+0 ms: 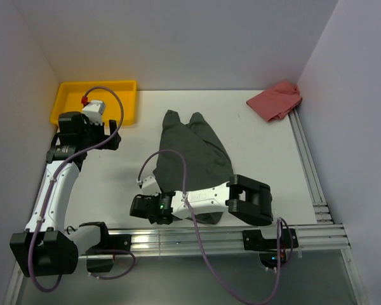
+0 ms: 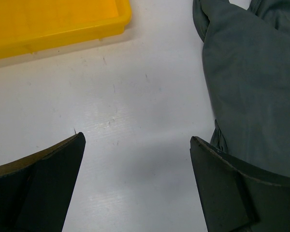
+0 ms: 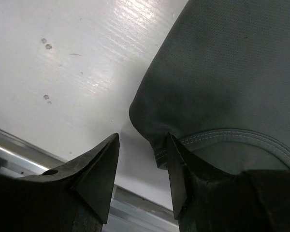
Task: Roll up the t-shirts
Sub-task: Flatten the tshirt
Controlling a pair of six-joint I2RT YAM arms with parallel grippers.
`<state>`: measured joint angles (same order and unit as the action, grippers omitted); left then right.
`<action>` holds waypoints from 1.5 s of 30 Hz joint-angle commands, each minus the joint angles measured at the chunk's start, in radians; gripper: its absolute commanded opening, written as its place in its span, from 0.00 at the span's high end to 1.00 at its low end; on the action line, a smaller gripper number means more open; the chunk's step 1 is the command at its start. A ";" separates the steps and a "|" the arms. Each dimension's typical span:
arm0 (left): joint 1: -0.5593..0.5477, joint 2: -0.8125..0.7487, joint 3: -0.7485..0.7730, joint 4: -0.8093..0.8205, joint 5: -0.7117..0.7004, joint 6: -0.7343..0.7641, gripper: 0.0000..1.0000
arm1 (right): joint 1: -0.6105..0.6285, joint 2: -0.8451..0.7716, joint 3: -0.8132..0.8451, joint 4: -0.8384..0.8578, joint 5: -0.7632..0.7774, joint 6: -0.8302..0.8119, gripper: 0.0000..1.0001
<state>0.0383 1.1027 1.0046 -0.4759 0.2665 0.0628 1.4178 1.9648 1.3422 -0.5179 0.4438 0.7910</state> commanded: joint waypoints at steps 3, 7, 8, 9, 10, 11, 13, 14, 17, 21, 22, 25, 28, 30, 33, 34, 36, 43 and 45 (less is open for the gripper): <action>-0.003 0.002 0.034 0.014 0.027 -0.004 0.04 | -0.005 0.046 0.064 -0.054 0.030 -0.013 0.49; -0.002 0.008 0.035 0.010 0.033 -0.004 0.04 | -0.006 0.077 0.092 -0.106 0.058 -0.007 0.50; -0.002 0.008 0.035 0.010 0.033 -0.004 0.04 | -0.006 0.080 0.095 -0.123 0.061 0.000 0.51; -0.002 0.009 0.034 0.011 0.033 -0.004 0.04 | -0.008 0.082 0.098 -0.126 0.064 0.004 0.54; -0.002 0.009 0.034 0.010 0.036 -0.004 0.04 | -0.010 0.083 0.098 -0.129 0.065 0.004 0.56; -0.002 0.011 0.037 0.011 0.037 -0.006 0.04 | -0.011 0.083 0.098 -0.136 0.067 0.010 0.65; -0.002 0.013 0.037 0.008 0.043 -0.006 0.04 | -0.016 0.082 0.103 -0.139 0.070 0.013 0.74; -0.002 0.013 0.037 0.007 0.045 -0.009 0.04 | -0.017 0.082 0.106 -0.142 0.073 0.011 0.79; -0.002 0.013 0.038 0.005 0.045 -0.006 0.05 | -0.022 0.071 0.121 -0.166 0.093 0.011 0.91; -0.002 0.016 0.040 0.002 0.050 0.000 0.07 | -0.039 -0.015 0.120 -0.215 0.136 0.023 0.97; -0.002 0.022 0.040 -0.001 0.051 0.003 0.07 | -0.052 -0.041 0.112 -0.225 0.144 0.030 0.98; -0.002 0.026 0.042 -0.007 0.076 0.011 0.08 | -0.077 -0.154 0.063 -0.264 0.185 0.069 0.99; -0.002 0.029 0.039 -0.006 0.115 0.028 0.09 | -0.109 -0.274 0.006 -0.329 0.235 0.157 1.00; -0.005 0.037 0.035 0.005 0.135 0.038 0.09 | -0.132 -0.358 -0.043 -0.379 0.266 0.198 1.00; -0.018 0.058 0.042 0.017 0.157 0.054 0.09 | -0.155 -0.462 -0.109 -0.450 0.295 0.290 1.00; -0.029 0.065 0.042 0.023 0.168 0.055 0.09 | -0.160 -0.487 -0.123 -0.473 0.314 0.345 1.00; -0.050 0.088 0.048 0.037 0.168 0.055 0.10 | -0.161 -0.566 -0.165 -0.540 0.332 0.407 1.00; -0.202 0.216 0.084 0.120 0.160 0.016 0.11 | -0.160 -0.828 -0.259 -0.721 0.391 0.648 1.00; -0.231 0.271 0.103 0.134 0.154 0.002 0.12 | -0.160 -0.909 -0.276 -0.729 0.404 0.660 1.00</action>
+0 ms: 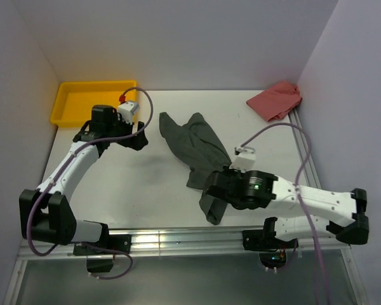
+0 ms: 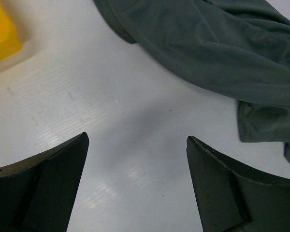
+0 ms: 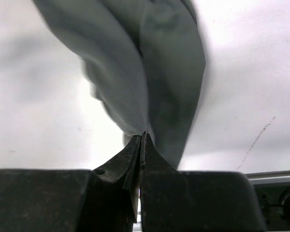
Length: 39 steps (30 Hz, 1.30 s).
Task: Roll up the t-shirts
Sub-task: Flatten the tshirt
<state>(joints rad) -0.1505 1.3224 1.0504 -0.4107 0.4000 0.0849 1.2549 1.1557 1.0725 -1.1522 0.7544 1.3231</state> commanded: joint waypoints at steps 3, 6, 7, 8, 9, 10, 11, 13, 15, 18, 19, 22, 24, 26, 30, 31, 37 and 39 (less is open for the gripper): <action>-0.096 0.136 0.078 0.114 -0.015 -0.030 0.12 | 0.001 -0.171 -0.013 -0.135 0.115 0.165 1.00; -0.123 0.246 0.130 0.135 -0.036 -0.039 0.14 | 0.000 -0.206 -0.002 -0.227 0.135 0.231 1.00; -0.126 0.277 0.147 0.136 -0.033 -0.043 0.14 | 0.000 -0.214 0.000 -0.251 0.138 0.247 1.00; -0.126 0.308 0.180 0.144 -0.035 -0.054 0.15 | 0.000 -0.227 0.003 -0.262 0.143 0.258 1.00; -0.129 0.367 0.198 0.142 -0.044 -0.056 0.16 | 0.000 -0.234 0.003 -0.271 0.151 0.271 1.00; -0.130 0.397 0.216 0.142 -0.052 -0.059 0.17 | -0.002 -0.240 0.003 -0.271 0.154 0.268 1.00; -0.132 0.426 0.236 0.145 -0.062 -0.062 0.19 | -0.006 -0.252 0.003 -0.273 0.158 0.266 1.00; -0.133 0.495 0.281 0.167 -0.105 -0.066 0.19 | -0.011 -0.261 0.003 -0.283 0.161 0.269 1.00; -0.133 0.549 0.324 0.173 -0.115 -0.071 0.19 | -0.025 -0.277 0.003 -0.288 0.163 0.259 1.00; -0.133 0.615 0.404 0.155 -0.096 -0.077 0.19 | -0.054 -0.309 -0.006 -0.287 0.158 0.242 1.00; -0.133 0.632 0.428 0.136 -0.090 -0.076 0.19 | -0.057 -0.317 -0.009 -0.281 0.160 0.234 1.00; -0.133 0.684 0.499 0.139 -0.099 -0.126 0.19 | -0.075 -0.329 -0.014 -0.273 0.154 0.215 1.00; -0.133 0.712 0.537 0.145 -0.105 -0.132 0.19 | -0.078 -0.326 -0.017 -0.283 0.152 0.222 1.00; -0.133 0.748 0.583 0.142 -0.108 -0.140 0.18 | -0.086 -0.327 -0.022 -0.287 0.151 0.215 1.00; -0.133 0.816 0.651 0.116 -0.121 -0.137 0.19 | -0.107 -0.350 -0.029 -0.285 0.151 0.199 1.00; -0.133 0.827 0.658 0.113 -0.119 -0.136 0.19 | -0.112 -0.361 -0.029 -0.284 0.149 0.197 1.00; -0.133 0.870 0.672 0.119 -0.115 -0.132 0.21 | -0.124 -0.384 -0.032 -0.277 0.152 0.174 1.00; -0.133 0.883 0.688 0.112 -0.110 -0.134 0.24 | -0.132 -0.386 -0.034 -0.276 0.151 0.166 1.00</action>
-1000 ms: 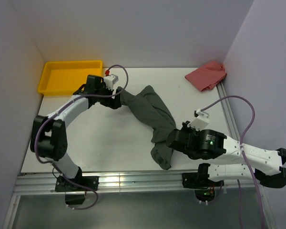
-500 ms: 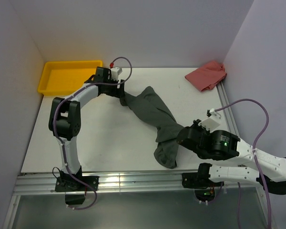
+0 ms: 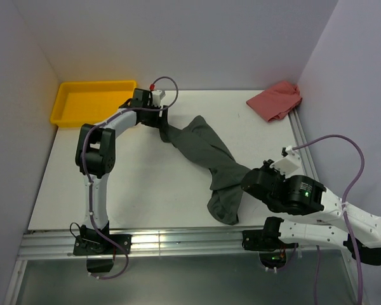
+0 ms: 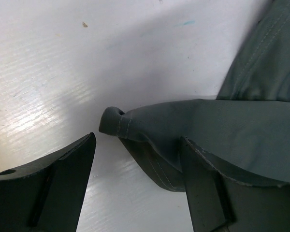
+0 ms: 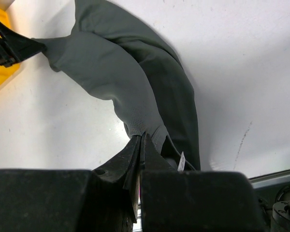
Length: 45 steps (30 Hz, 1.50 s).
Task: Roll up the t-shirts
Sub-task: Flatten the tshirt
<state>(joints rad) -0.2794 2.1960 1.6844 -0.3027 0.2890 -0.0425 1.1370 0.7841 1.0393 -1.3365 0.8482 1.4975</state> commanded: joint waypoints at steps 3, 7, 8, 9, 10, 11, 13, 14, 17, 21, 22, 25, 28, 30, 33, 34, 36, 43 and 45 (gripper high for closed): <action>-0.004 0.016 0.061 0.004 0.004 -0.011 0.30 | -0.019 -0.016 -0.002 -0.086 0.055 -0.016 1.00; -0.004 0.019 0.074 -0.006 0.012 -0.010 0.54 | -0.025 -0.016 -0.004 -0.076 0.055 -0.025 1.00; -0.004 0.013 0.074 -0.006 0.012 -0.008 0.59 | -0.025 -0.017 -0.004 -0.075 0.055 -0.028 1.00; -0.004 0.011 0.074 -0.007 0.012 -0.007 0.64 | -0.026 -0.017 -0.002 -0.073 0.055 -0.032 1.00; -0.004 0.008 0.077 -0.009 0.013 -0.005 0.68 | -0.029 -0.017 -0.001 -0.070 0.055 -0.034 1.00; -0.004 0.004 0.080 -0.015 0.016 -0.002 0.80 | -0.032 -0.017 0.001 -0.067 0.058 -0.039 1.00; -0.004 -0.004 0.083 -0.027 0.021 0.004 0.93 | -0.039 -0.019 0.010 -0.061 0.058 -0.054 1.00; -0.004 -0.015 0.083 -0.038 0.022 0.006 1.00 | -0.042 -0.019 0.016 -0.061 0.060 -0.066 1.00; -0.004 -0.066 0.063 -0.044 0.016 0.018 1.00 | -0.051 -0.019 0.051 -0.064 0.071 -0.092 1.00; 0.011 -0.183 0.046 -0.067 0.000 0.032 1.00 | -0.077 -0.016 0.126 -0.052 0.098 -0.180 1.00; 0.016 -0.208 0.054 -0.076 -0.011 0.032 1.00 | -0.088 -0.016 0.166 -0.030 0.109 -0.209 1.00; 0.035 -0.298 0.081 -0.128 -0.024 0.032 1.00 | -0.129 -0.013 0.255 0.031 0.120 -0.336 1.00; 0.068 -0.425 0.104 -0.171 -0.019 0.032 1.00 | -0.169 0.004 0.358 0.092 0.129 -0.498 1.00; 0.091 -0.484 0.109 -0.184 -0.019 0.032 1.00 | -0.192 0.021 0.412 0.118 0.137 -0.560 1.00; 0.111 -0.602 0.104 -0.207 -0.040 0.070 1.00 | -0.209 0.061 0.540 0.175 0.152 -0.666 1.00; 0.114 -0.666 0.095 -0.211 -0.050 0.076 1.00 | -0.212 0.069 0.563 0.187 0.155 -0.689 1.00; 0.123 -0.735 0.077 -0.197 -0.080 0.079 1.00 | -0.212 0.073 0.596 0.215 0.155 -0.755 1.00; 0.129 -0.958 0.066 -0.229 -0.131 0.090 1.00 | -0.212 0.018 0.671 0.348 0.095 -0.865 1.00; 0.129 -0.963 0.087 -0.272 -0.139 0.095 1.00 | -0.212 -0.006 0.657 0.387 0.074 -0.888 1.00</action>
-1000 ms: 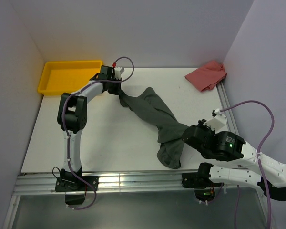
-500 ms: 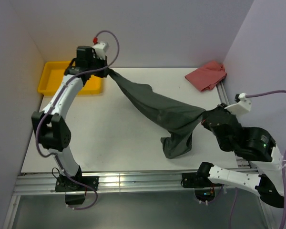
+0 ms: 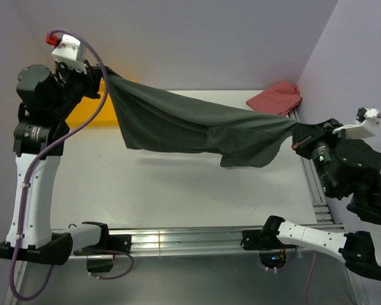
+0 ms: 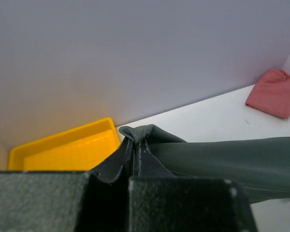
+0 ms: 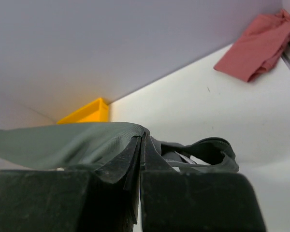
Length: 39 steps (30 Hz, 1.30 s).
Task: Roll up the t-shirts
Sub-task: Flatten the tshirt
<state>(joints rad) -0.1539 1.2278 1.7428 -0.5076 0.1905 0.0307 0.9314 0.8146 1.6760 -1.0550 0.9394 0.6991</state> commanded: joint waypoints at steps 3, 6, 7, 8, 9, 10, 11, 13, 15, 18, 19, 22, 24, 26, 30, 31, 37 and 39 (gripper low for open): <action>0.004 0.015 0.064 -0.098 -0.037 0.031 1.00 | -0.008 -0.038 0.014 0.107 -0.027 -0.095 1.00; 0.004 0.077 0.109 -0.144 -0.034 0.043 1.00 | -0.008 -0.005 0.014 0.102 -0.016 -0.107 1.00; 0.004 0.122 0.142 -0.182 -0.020 0.049 1.00 | -0.008 0.007 0.016 0.101 -0.013 -0.113 1.00; 0.004 0.146 0.158 -0.202 -0.007 0.052 1.00 | -0.008 0.021 0.014 0.098 -0.004 -0.121 1.00; 0.004 0.171 0.175 -0.228 0.007 0.057 1.00 | -0.008 0.049 0.021 0.081 -0.002 -0.121 1.00; 0.004 0.215 0.202 -0.273 0.039 0.063 1.00 | -0.012 0.063 0.022 0.072 -0.004 -0.115 1.00; 0.004 0.234 0.211 -0.298 0.053 0.067 1.00 | -0.019 0.073 0.022 0.066 -0.037 -0.113 1.00; 0.004 0.266 0.204 -0.322 0.070 0.083 1.00 | -0.064 0.098 -0.002 0.056 -0.095 -0.109 1.00; 0.004 0.272 0.172 -0.327 0.086 0.104 1.00 | -0.117 0.109 -0.082 0.084 -0.224 -0.104 1.00; 0.007 0.251 0.039 -0.322 0.096 0.136 1.00 | -0.271 0.106 -0.257 0.141 -0.391 -0.073 1.00; 0.011 0.240 -0.004 -0.318 0.098 0.149 1.00 | -0.298 0.100 -0.310 0.154 -0.433 -0.064 1.00; 0.036 0.167 -0.239 -0.283 0.098 0.213 1.00 | -0.377 0.008 -0.607 0.269 -0.589 -0.027 1.00; 0.063 0.132 -0.322 -0.276 0.112 0.247 1.00 | -0.419 -0.046 -0.718 0.308 -0.652 -0.012 1.00; 0.123 0.083 -0.417 -0.285 0.136 0.303 1.00 | -0.495 -0.113 -0.850 0.343 -0.733 -0.012 1.00; 0.230 0.016 -0.544 -0.344 0.167 0.414 1.00 | -0.580 -0.158 -0.986 0.359 -0.800 -0.013 1.00; 0.253 0.006 -0.566 -0.356 0.167 0.434 1.00 | -0.586 -0.157 -1.016 0.363 -0.807 -0.010 1.00; 0.309 -0.056 -0.674 -0.401 0.152 0.541 1.00 | -0.600 -0.117 -1.009 0.378 -0.829 0.002 1.00; 0.316 -0.044 -0.693 -0.384 0.147 0.548 1.00 | -0.612 -0.095 -1.000 0.408 -0.849 -0.013 1.00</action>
<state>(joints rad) 0.1436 1.1938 1.0660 -0.9035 0.3252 0.5034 0.3389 0.7002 0.6506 -0.7216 0.1261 0.6941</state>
